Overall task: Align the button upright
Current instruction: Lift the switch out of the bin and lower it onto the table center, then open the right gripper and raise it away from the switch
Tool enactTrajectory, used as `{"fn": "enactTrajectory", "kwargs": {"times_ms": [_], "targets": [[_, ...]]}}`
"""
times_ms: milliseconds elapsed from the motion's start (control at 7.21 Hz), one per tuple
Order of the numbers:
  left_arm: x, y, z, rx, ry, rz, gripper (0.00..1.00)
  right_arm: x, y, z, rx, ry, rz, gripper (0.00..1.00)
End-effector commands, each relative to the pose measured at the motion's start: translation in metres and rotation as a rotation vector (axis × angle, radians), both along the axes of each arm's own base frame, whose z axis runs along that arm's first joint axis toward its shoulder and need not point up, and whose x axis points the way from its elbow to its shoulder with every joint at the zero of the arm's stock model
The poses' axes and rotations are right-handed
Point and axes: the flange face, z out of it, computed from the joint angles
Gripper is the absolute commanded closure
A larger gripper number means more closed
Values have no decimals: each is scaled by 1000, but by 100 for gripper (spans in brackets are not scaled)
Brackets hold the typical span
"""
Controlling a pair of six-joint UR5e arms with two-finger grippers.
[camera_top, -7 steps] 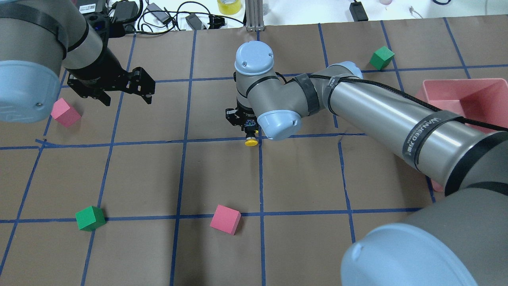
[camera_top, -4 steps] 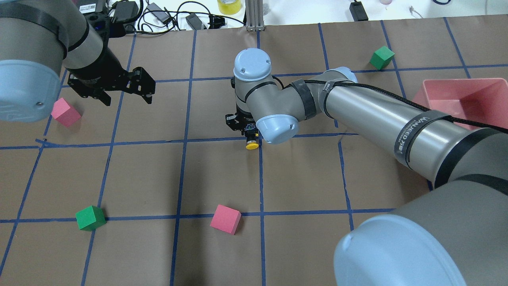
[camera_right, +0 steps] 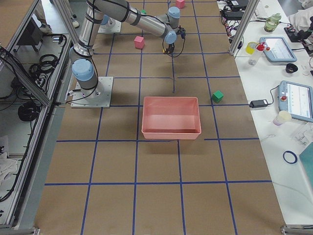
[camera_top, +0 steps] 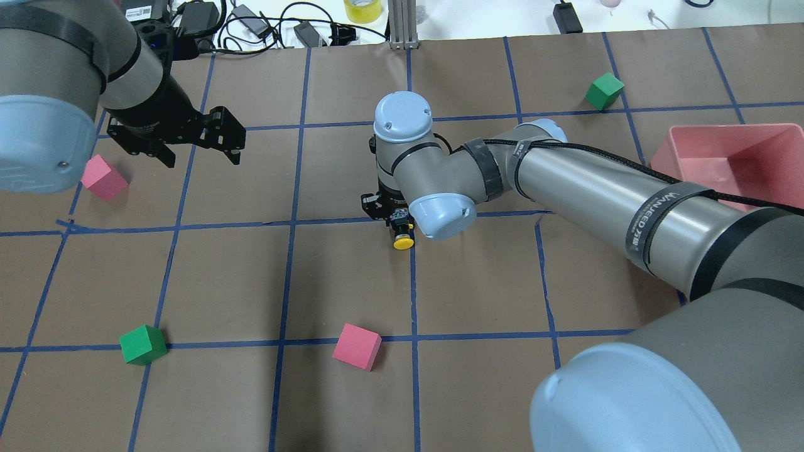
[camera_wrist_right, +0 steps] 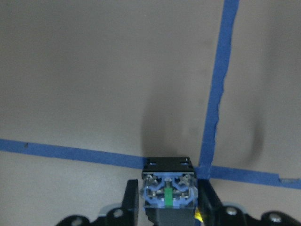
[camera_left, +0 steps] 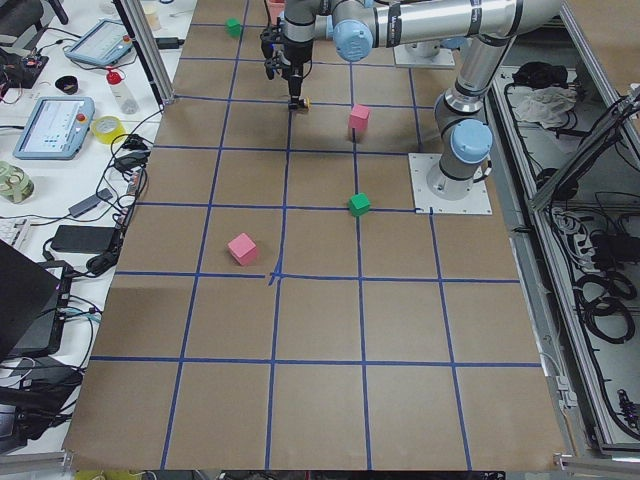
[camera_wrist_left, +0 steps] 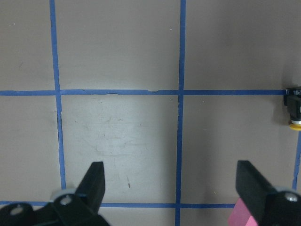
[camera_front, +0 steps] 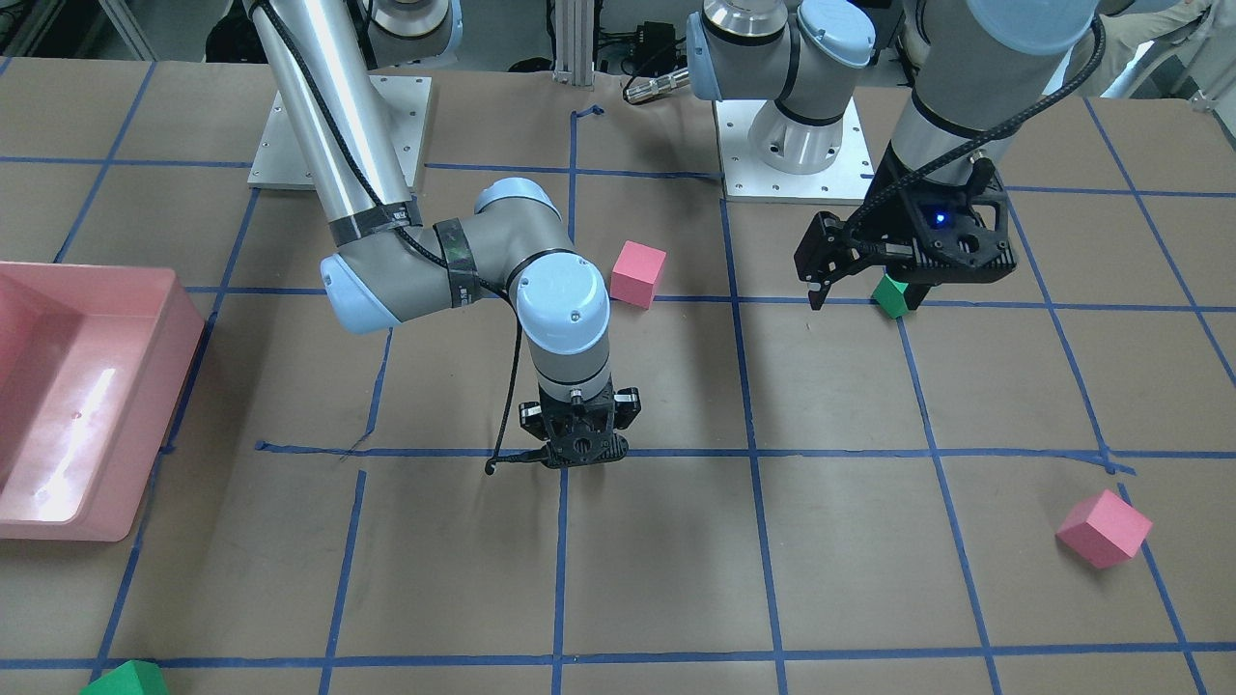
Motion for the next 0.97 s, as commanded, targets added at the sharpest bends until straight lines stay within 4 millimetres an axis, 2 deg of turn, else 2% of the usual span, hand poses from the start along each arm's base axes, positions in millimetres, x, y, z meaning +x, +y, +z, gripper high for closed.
{"fn": "enactTrajectory", "kwargs": {"times_ms": [0, 139, 277, 416, 555, 693, 832], "targets": [[1, -2, -2, 2, 0, 2, 0, -3, -1, 46, -69, -15, 65, 0], [1, -2, -2, 2, 2, 10, 0, -22, 2, 87, -71, -11, 52, 0], [0, -1, 0, -4, 0, 11, 0, -70, 5, 136, -29, 8, 10, 0], [1, -2, 9, -23, 8, 12, 0, -131, 10, 184, 13, 11, 10, 0], [-1, -1, 8, -22, 14, 4, 0, -182, 19, 224, 28, 15, 12, 0], [1, -1, 2, -8, 2, 2, 0, -206, 29, 278, 9, 33, 23, 0], [1, -2, -1, 0, 0, 5, 0, -206, 42, 338, -7, 23, 23, 0]]}}
